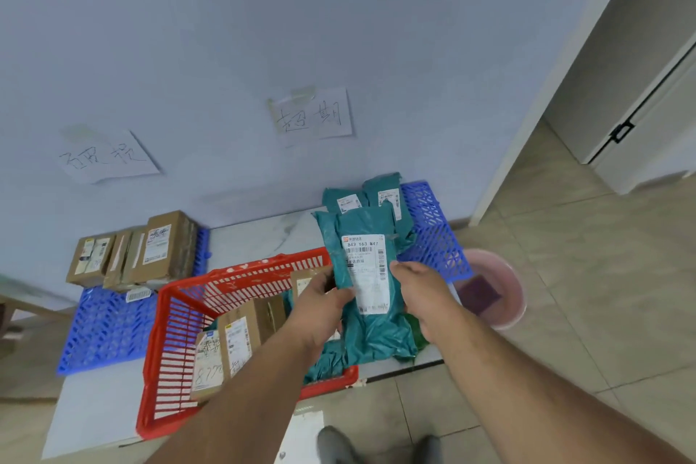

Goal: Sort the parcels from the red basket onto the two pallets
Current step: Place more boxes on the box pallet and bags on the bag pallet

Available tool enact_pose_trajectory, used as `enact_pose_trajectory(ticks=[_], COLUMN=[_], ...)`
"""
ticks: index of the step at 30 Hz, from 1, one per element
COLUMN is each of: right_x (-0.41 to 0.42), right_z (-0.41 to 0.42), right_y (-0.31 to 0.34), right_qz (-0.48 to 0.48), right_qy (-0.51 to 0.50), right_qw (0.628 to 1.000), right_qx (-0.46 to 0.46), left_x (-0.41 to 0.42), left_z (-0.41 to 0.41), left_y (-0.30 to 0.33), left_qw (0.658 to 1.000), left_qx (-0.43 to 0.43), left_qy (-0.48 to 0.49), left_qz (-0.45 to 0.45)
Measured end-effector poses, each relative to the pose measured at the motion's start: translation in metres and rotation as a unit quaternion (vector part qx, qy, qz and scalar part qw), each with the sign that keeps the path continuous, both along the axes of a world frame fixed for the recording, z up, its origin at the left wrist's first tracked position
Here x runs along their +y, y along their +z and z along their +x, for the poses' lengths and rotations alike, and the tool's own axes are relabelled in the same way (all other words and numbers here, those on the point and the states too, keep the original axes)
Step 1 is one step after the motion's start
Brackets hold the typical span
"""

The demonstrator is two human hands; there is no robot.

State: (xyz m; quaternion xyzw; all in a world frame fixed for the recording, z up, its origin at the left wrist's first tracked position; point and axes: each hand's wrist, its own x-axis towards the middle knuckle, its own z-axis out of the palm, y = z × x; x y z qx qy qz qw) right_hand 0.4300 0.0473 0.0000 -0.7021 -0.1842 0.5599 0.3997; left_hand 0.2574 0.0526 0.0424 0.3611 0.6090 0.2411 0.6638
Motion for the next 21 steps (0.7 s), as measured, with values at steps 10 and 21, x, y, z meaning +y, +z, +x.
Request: enact_pose_trajectory(ticks=[10, 21], right_x=[0.008, 0.034], right_z=[0.037, 0.085], right_y=[-0.005, -0.015], right_qz=[-0.006, -0.004], right_qy=[-0.037, -0.038], right_qw=[0.997, 0.992], right_qx=[-0.062, -0.117], left_x=[0.032, 0.064], left_z=[0.037, 0.081], left_y=[-0.025, -0.049], left_qw=[0.998, 0.999], left_qx=[-0.042, -0.007], left_qy=[-0.04, -0.04], left_qz=[0.004, 0.016])
